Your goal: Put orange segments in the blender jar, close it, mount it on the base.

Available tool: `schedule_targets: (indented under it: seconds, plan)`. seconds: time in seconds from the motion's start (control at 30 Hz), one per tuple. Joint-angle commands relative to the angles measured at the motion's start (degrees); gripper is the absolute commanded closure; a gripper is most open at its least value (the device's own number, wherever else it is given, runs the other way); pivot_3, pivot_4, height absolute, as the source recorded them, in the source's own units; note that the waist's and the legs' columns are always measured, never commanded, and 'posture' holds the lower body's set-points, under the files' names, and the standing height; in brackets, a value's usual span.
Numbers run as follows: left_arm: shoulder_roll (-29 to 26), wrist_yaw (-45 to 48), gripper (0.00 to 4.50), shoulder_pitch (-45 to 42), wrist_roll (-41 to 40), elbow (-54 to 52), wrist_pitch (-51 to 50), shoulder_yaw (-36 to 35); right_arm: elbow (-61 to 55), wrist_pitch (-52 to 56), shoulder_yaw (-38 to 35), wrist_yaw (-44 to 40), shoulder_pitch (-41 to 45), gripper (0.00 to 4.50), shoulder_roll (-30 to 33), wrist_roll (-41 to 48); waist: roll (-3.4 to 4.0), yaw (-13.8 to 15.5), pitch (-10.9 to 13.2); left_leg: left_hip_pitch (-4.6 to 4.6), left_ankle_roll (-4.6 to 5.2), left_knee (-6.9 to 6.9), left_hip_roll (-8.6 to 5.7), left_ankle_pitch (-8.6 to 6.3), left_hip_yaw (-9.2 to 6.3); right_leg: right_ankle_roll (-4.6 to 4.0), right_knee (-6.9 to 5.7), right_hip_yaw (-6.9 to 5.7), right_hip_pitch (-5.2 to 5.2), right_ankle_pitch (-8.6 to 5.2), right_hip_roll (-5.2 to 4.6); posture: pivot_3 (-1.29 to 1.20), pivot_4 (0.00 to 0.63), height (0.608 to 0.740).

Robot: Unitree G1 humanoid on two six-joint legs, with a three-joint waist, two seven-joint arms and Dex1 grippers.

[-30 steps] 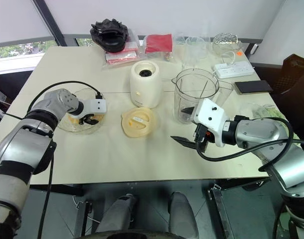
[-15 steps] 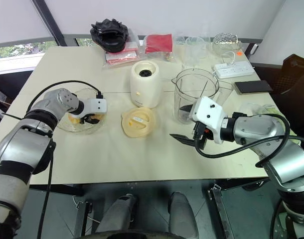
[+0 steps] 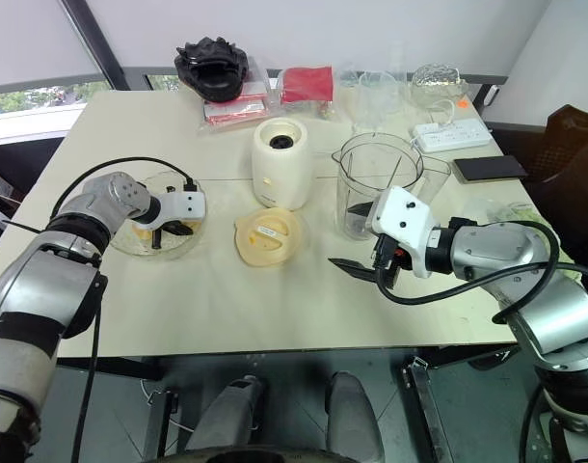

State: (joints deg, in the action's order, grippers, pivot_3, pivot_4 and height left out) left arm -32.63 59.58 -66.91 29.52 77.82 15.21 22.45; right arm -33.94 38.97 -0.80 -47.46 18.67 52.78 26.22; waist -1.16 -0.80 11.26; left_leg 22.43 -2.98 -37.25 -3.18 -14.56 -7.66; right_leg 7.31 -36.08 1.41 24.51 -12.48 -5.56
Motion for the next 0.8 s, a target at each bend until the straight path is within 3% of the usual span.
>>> schedule_targets:
  seconds: [0.03, 0.27, 0.5, 0.63, 0.8]
  plan:
    - [-2.2, 1.9, 3.84, -0.8, -3.9, -1.1, 0.0, -4.0, -0.8, -1.0, -0.6, 0.3, 1.2, 0.0, -0.6, -0.2, -0.01, 0.0, 0.0, 0.0, 0.0, 0.0, 0.0, 0.0, 0.0, 0.0, 0.0, 0.0, 0.0, 0.0, 0.0, 0.0, 0.15, 0.74]
    - [-7.7, 5.7, 3.84, 2.8, -11.2, -4.6, 2.0, -10.9, -0.2, -1.6, 0.2, 0.5, 1.3, 0.0, -1.8, -1.1, -0.01, -0.3, 0.0, -0.02, 0.0, 0.04, 0.02, 0.0, 0.0, 0.0, -0.02, 0.0, 0.02, 0.0, 0.0, 0.0, 0.15, 0.74]
    - [-11.3, 6.4, 3.84, 4.4, -26.3, -15.6, -4.7, -24.8, -0.3, -1.7, 0.2, 0.7, -0.5, 0.0, -2.5, -1.7, -0.06, 0.1, 0.0, 0.03, 0.0, -0.01, 0.01, 0.0, -0.07, -0.01, -0.01, -0.02, 0.02, 0.0, 0.0, 0.0, 0.15, 0.74]
    - [-9.2, 7.9, 3.84, -1.7, -30.3, -21.5, -9.2, -26.5, -1.9, -1.4, -0.1, 2.9, -2.8, 0.0, -3.5, -2.4, -0.09, 0.4, 0.0, 0.04, -0.01, -0.04, -0.02, 0.0, -0.1, 0.0, -0.01, -0.02, -0.01, 0.0, 0.0, 0.0, 0.15, 0.74]
    - [-0.3, 9.1, 3.84, -14.2, -32.1, -18.5, -9.2, -25.4, -5.6, -0.8, -0.4, 8.3, -7.2, 0.0, -6.4, -4.3, -0.12, 0.3, 0.0, 0.06, -0.01, -0.08, -0.06, 0.0, -0.13, 0.02, 0.02, -0.03, -0.05, 0.01, -0.01, 0.0, 0.15, 0.74]
